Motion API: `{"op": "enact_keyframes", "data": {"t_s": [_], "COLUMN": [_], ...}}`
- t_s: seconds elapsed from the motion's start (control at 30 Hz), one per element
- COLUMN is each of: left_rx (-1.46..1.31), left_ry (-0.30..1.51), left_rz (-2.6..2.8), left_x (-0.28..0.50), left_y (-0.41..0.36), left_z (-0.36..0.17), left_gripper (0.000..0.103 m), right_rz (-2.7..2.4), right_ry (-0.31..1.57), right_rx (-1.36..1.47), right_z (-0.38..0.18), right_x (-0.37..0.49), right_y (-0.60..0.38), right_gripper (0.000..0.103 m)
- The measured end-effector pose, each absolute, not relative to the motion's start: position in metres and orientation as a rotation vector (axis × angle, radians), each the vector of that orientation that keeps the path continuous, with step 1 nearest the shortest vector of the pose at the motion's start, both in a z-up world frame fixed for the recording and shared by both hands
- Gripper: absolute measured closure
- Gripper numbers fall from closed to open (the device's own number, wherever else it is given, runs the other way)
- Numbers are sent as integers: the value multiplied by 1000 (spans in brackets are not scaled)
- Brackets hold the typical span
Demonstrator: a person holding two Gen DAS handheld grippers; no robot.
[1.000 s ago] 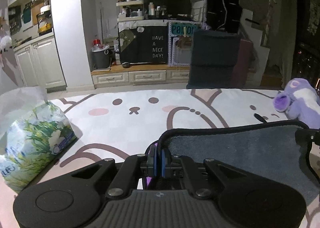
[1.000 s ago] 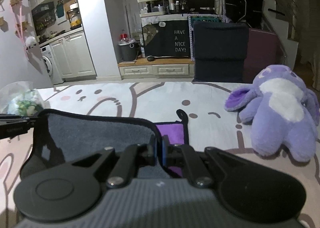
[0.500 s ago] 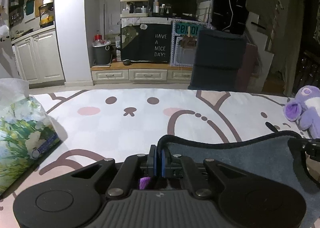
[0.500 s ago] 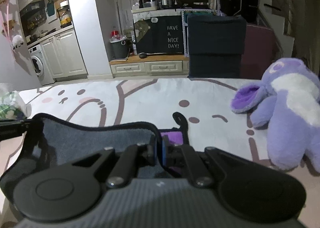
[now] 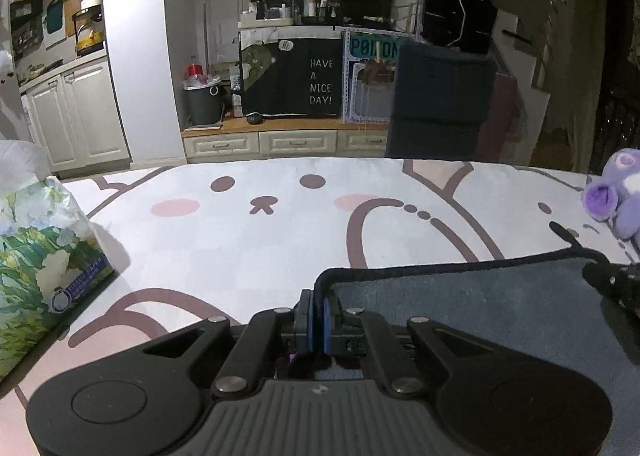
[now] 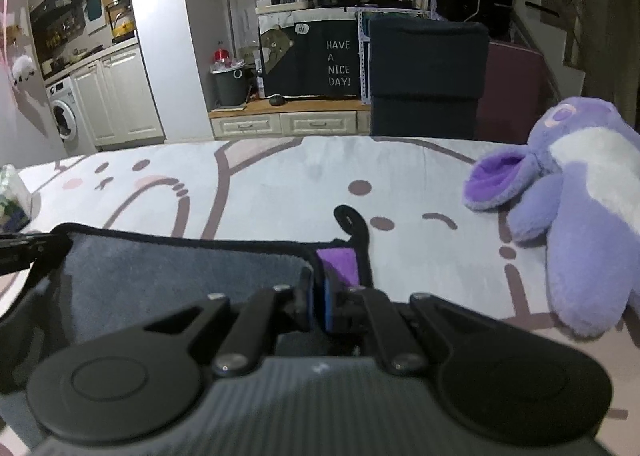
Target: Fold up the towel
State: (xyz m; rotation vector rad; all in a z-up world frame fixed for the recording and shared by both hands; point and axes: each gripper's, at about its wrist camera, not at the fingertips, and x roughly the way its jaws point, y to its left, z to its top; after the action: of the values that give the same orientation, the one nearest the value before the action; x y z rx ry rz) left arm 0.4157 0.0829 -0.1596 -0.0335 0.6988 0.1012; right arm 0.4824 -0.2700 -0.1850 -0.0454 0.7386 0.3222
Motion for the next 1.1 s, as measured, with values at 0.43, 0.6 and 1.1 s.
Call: {"op": "enact_keyframes", "data": {"t_s": [0.43,0.6,1.1], "left_rx": [-51,-37,-38], "left_ry": [746,759,774], "left_rz": [159,157,133], "left_x": [415,409,377], "left_y": [91,88,67], "left_z": [-157,-153,-108], "left_gripper": [42,20,0], "right_rz": [309,261,276], "right_ry": [749,760,739], "right_rx": [-36,-41,31], "right_z": [-183,-184,-137], "right_x": [481,479,449], "right_y": [-273,-280,-299], "right_gripper": [37,20,0]}}
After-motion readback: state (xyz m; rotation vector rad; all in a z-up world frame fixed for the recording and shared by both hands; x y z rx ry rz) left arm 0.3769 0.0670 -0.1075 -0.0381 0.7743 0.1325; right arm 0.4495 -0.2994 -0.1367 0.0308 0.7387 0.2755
